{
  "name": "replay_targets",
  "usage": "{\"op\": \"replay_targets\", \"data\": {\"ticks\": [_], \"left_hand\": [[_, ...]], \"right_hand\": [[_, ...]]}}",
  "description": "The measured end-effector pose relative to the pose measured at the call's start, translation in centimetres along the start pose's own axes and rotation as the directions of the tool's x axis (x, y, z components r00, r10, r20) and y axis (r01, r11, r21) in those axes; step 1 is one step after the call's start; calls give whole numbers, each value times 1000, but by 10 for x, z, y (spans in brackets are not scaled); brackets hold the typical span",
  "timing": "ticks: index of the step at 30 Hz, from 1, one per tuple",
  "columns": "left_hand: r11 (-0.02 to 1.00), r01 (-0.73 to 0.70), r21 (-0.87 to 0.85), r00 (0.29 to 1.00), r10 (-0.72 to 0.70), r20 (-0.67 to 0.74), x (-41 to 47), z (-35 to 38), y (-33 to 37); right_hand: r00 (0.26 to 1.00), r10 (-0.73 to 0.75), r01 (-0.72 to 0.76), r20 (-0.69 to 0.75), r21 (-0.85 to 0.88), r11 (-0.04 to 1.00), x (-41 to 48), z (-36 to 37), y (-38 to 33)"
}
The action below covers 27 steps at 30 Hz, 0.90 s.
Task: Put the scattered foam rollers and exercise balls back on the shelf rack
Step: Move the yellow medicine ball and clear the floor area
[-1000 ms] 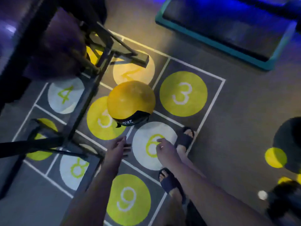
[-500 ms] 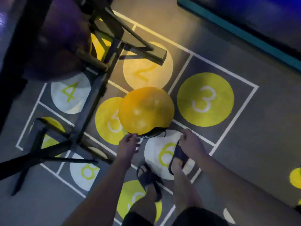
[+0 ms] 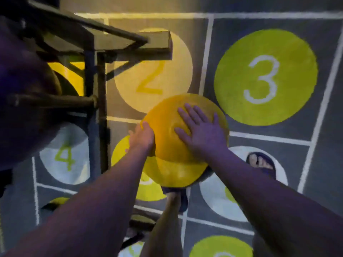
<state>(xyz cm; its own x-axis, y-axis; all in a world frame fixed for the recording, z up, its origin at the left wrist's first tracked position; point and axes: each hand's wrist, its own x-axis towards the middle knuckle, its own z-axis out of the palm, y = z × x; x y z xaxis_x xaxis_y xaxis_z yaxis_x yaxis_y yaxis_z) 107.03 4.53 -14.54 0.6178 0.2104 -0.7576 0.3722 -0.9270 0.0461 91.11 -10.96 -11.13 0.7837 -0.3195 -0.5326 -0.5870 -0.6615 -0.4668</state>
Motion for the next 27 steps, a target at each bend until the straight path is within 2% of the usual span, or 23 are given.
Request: {"op": "replay_targets", "data": {"ticks": [2,3,5,6,7,8,9,10,11,12,13,14,15,16,17,18,20,21,22,23,24,26,27], "left_hand": [[992,25,-120,998,-17,65,7,9,0],[993,27,-117,996,-17,85,-17,4,14],[998,-55,29,992,52,113,-87,-4,55],[994,-84,68,990,75,121,-115,0,70],[994,-107,36,984,101,147,-140,7,79],[982,-180,-62,964,189,189,-153,16,84],[948,-254,-190,931,293,217,-163,22,86],[900,-336,-277,908,388,160,-166,25,85],[861,-440,-254,880,470,70,-166,25,84],[841,-511,-176,856,517,-14,-158,28,80],[846,-528,-74,849,527,-31,-148,35,74],[878,-478,10,878,478,29,-145,46,71],[924,-377,53,918,366,150,-149,58,71],[962,-272,39,918,247,311,-159,69,74],[985,-175,-12,863,159,480,-174,84,79],[995,-76,-61,788,97,608,-194,97,90],[988,102,-112,657,18,754,-234,131,118],[974,180,-139,651,-12,759,-250,151,129],[962,228,-152,683,-47,729,-264,172,138],[955,239,-174,725,-57,686,-282,190,148],[962,193,-194,792,-36,609,-299,207,159],[995,-16,-98,870,62,489,-333,241,181],[987,-157,16,876,132,464,-352,256,195]], "right_hand": [[999,36,-34,-33,45,998,0,-5,7],[997,71,-68,-35,82,994,-1,-8,15],[974,226,-212,-24,261,942,-9,-10,43],[932,361,-320,-24,410,854,-17,-14,58],[850,527,-436,-17,539,721,-25,-17,79],[732,681,-554,30,609,568,-36,-26,102],[576,811,-669,99,628,398,-48,-35,125],[412,896,-749,166,622,229,-63,-46,147],[294,938,-768,185,629,117,-78,-57,164],[253,955,-735,153,672,87,-90,-66,177],[262,961,-676,89,728,117,-100,-72,184],[308,951,-624,33,761,175,-107,-79,186],[375,927,-582,-27,771,259,-112,-82,185],[431,901,-582,-57,746,326,-115,-83,180],[470,879,-617,-79,683,391,-118,-82,178],[501,860,-695,-95,548,466,-121,-84,175],[558,824,-756,-101,347,555,-130,-84,189],[575,812,-749,-94,338,570,-137,-84,202],[576,812,-725,-91,402,560,-146,-84,221],[531,841,-692,-105,520,501,-153,-84,242],[436,897,-667,-65,646,371,-160,-92,263],[105,981,-604,166,794,-70,-183,-103,311],[-49,942,-572,332,764,-298,-200,-103,334]]}}
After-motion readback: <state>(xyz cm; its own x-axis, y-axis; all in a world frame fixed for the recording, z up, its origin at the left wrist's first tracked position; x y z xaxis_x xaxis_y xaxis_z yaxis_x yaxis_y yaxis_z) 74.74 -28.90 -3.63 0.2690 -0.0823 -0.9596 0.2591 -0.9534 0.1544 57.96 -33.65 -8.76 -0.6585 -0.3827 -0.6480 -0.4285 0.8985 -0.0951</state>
